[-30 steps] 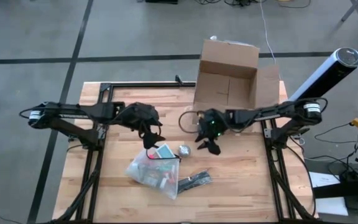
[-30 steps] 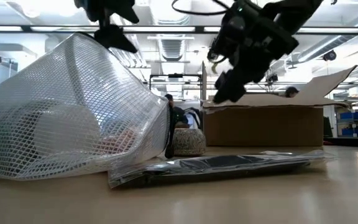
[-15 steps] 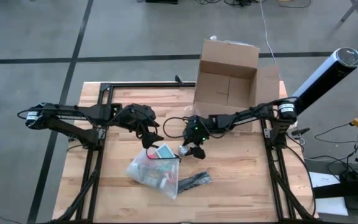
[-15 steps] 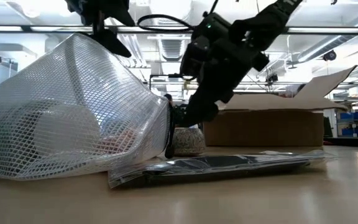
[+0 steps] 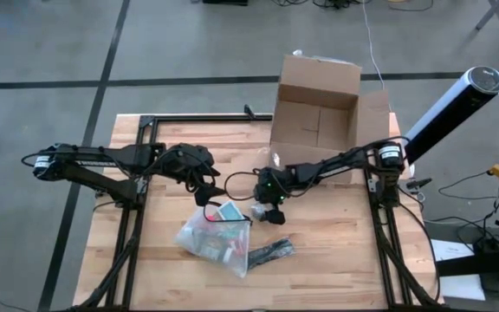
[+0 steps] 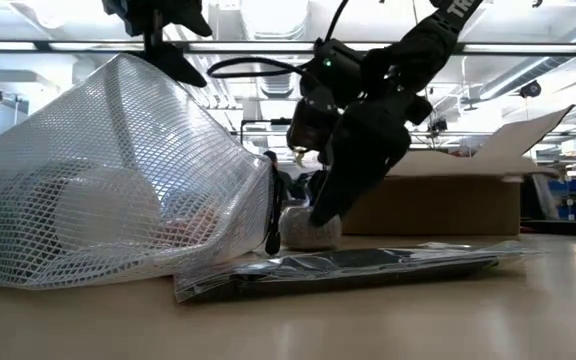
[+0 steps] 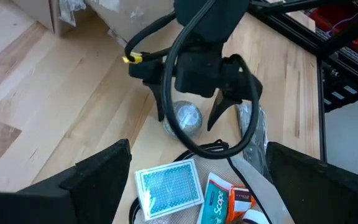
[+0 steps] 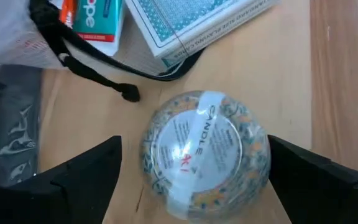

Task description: Unpack boxes

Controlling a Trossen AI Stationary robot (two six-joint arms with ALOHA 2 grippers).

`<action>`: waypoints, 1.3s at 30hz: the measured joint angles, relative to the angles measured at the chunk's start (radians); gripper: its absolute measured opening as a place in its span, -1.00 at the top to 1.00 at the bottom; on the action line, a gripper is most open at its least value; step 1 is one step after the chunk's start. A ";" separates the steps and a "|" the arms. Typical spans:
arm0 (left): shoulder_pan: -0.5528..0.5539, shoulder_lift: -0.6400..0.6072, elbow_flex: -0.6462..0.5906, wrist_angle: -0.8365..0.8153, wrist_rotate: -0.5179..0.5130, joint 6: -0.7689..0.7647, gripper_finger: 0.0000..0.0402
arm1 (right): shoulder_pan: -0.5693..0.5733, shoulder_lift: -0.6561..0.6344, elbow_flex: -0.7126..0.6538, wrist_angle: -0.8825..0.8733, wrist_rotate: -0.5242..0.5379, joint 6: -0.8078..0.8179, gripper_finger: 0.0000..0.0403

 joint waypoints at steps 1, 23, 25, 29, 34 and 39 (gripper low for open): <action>0.000 0.000 0.000 0.001 0.000 0.000 -0.76 | 0.000 0.003 0.001 0.002 0.000 0.005 -0.77; -0.001 -0.001 0.000 -0.008 -0.007 -0.026 -0.76 | -0.005 0.014 0.190 -0.144 0.008 -0.051 -0.34; -0.001 -0.001 0.000 -0.031 -0.007 -0.026 -0.76 | -0.005 0.009 0.223 -0.149 0.006 -0.063 -0.34; -0.009 -0.002 0.000 -0.076 -0.008 -0.030 -0.76 | -0.004 0.013 0.291 -0.152 -0.038 -0.080 -0.34; -0.027 -0.006 0.002 -0.096 -0.009 -0.053 -0.76 | 0.012 0.041 0.341 -0.150 -0.081 -0.107 -0.34; -0.076 -0.025 0.002 -0.137 -0.011 -0.117 -0.76 | 0.027 0.074 0.363 -0.141 -0.096 -0.134 -0.34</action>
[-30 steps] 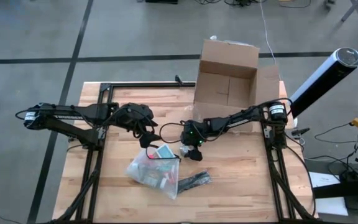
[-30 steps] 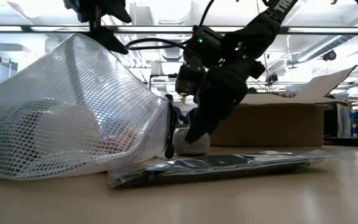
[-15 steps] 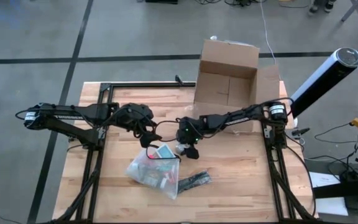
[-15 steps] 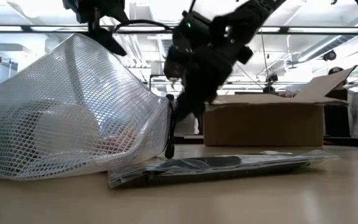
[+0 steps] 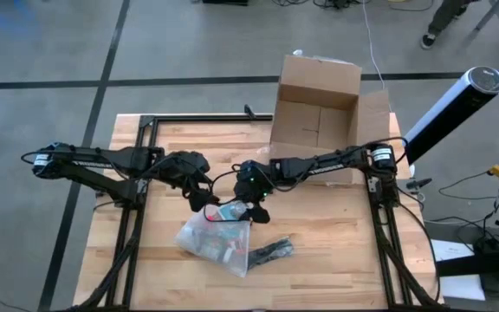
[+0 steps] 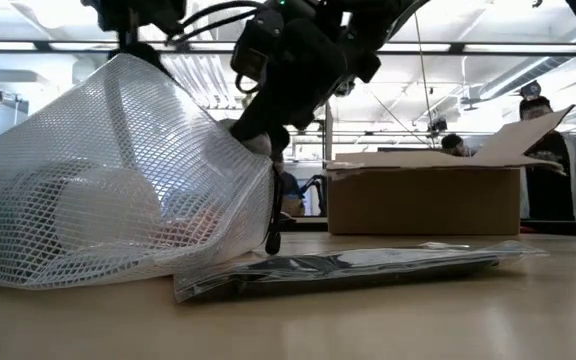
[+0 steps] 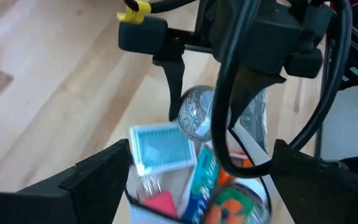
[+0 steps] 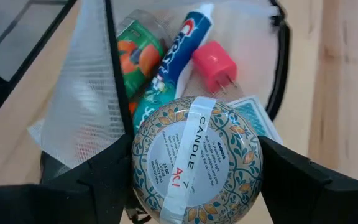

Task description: Unpack boxes

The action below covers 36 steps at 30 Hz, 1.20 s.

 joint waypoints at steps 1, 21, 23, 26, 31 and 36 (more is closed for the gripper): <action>-0.015 -0.006 0.000 -0.016 -0.007 -0.018 -0.76 | 0.000 0.009 0.005 -0.002 -0.017 0.000 -0.34; -0.472 -0.033 -0.002 -0.157 -0.190 -0.582 -0.76 | -0.021 0.071 0.075 -0.001 -0.020 0.007 -0.34; -0.519 -0.023 -0.002 -0.153 -0.207 -0.639 -0.76 | -0.020 0.075 0.075 -0.005 -0.022 0.000 -0.34; -0.578 0.005 -0.002 -0.134 -0.234 -0.708 -0.76 | -0.016 0.091 0.075 0.008 -0.034 -0.002 -0.34; -0.634 0.089 -0.002 -0.111 -0.239 -0.766 -0.76 | 0.006 0.124 0.075 0.009 -0.046 -0.006 -0.34; -0.649 0.175 -0.002 -0.084 -0.240 -0.771 -0.76 | 0.042 0.138 0.078 0.017 -0.074 -0.015 -0.34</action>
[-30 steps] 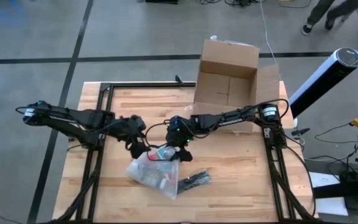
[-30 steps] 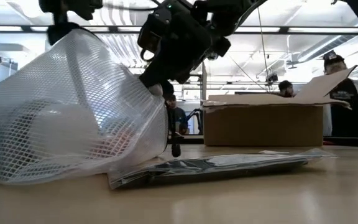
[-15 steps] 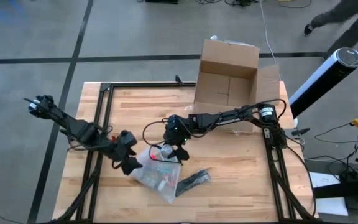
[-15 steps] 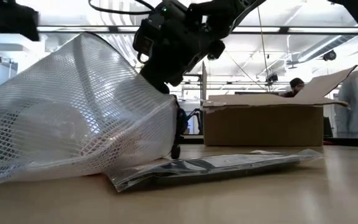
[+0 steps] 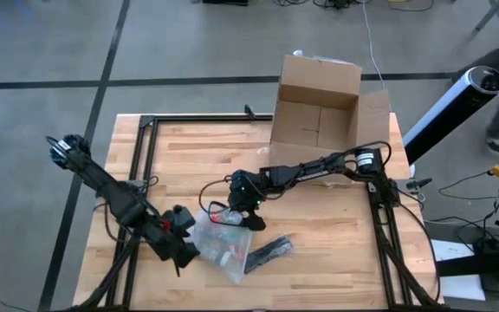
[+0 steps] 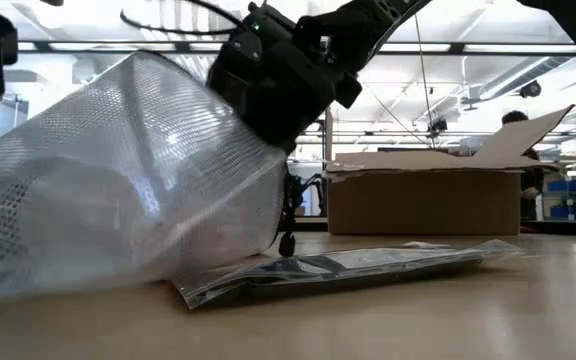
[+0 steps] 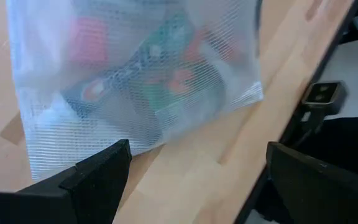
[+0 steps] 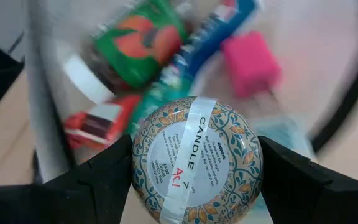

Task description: Unpack boxes

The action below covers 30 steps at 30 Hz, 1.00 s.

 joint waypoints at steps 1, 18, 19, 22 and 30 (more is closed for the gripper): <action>0.000 0.016 0.000 0.001 0.000 0.000 -0.76 | 0.005 0.002 0.003 -0.001 -0.011 0.000 -0.34; 0.000 0.115 0.000 0.038 -0.029 0.005 -0.76 | 0.073 0.019 0.067 0.006 -0.008 0.020 -0.74; 0.002 0.115 0.000 0.038 -0.029 0.005 -0.76 | 0.073 0.019 0.067 0.006 -0.008 0.021 -0.75; 0.003 0.113 0.000 0.038 -0.042 0.005 -0.76 | 0.073 0.019 0.067 0.007 -0.008 0.028 -0.73; 0.004 0.113 0.000 0.038 -0.055 0.005 -0.76 | 0.006 -0.004 0.081 -0.080 -0.008 0.028 -0.66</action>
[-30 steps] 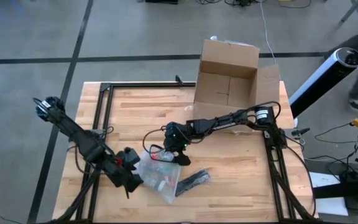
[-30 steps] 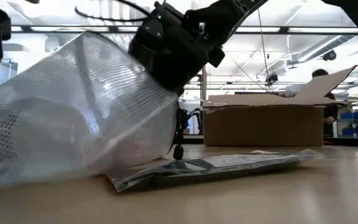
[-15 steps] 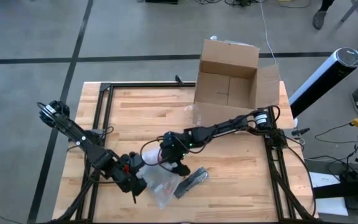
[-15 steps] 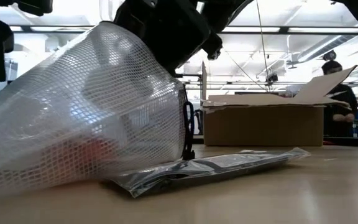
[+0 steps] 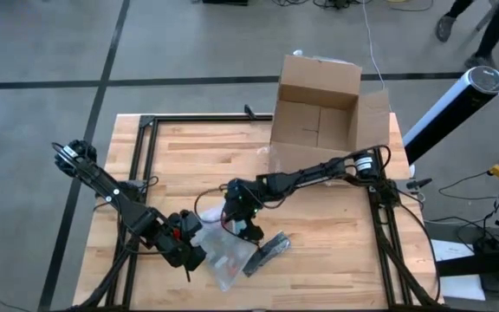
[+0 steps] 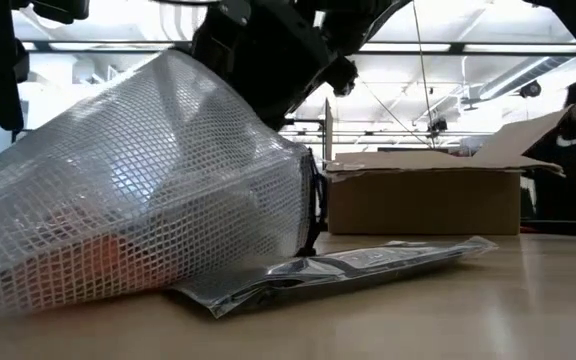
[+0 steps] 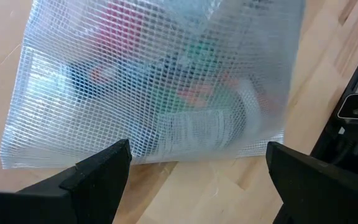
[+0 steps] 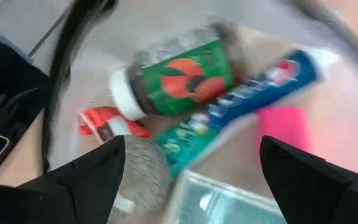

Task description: Unpack boxes

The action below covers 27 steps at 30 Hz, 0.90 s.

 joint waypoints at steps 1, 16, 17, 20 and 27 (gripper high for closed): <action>0.000 0.000 0.000 0.000 0.000 0.000 -0.76 | -0.015 -0.004 0.009 -0.030 0.000 -0.005 -0.65; -0.001 -0.001 0.000 -0.042 -0.001 0.002 -0.76 | -0.073 -0.069 -0.027 -0.540 -0.085 -0.124 -0.54; -0.001 -0.001 0.000 -0.043 -0.001 0.001 -0.76 | -0.063 -0.071 -0.043 -0.540 -0.089 -0.123 -0.53; -0.001 -0.001 0.000 -0.044 -0.001 0.001 -0.76 | -0.036 -0.075 -0.076 -0.538 -0.114 -0.108 -0.51; -0.001 -0.001 0.000 -0.042 -0.001 0.001 -0.76 | -0.047 -0.153 -0.127 -0.523 -0.132 -0.044 -0.42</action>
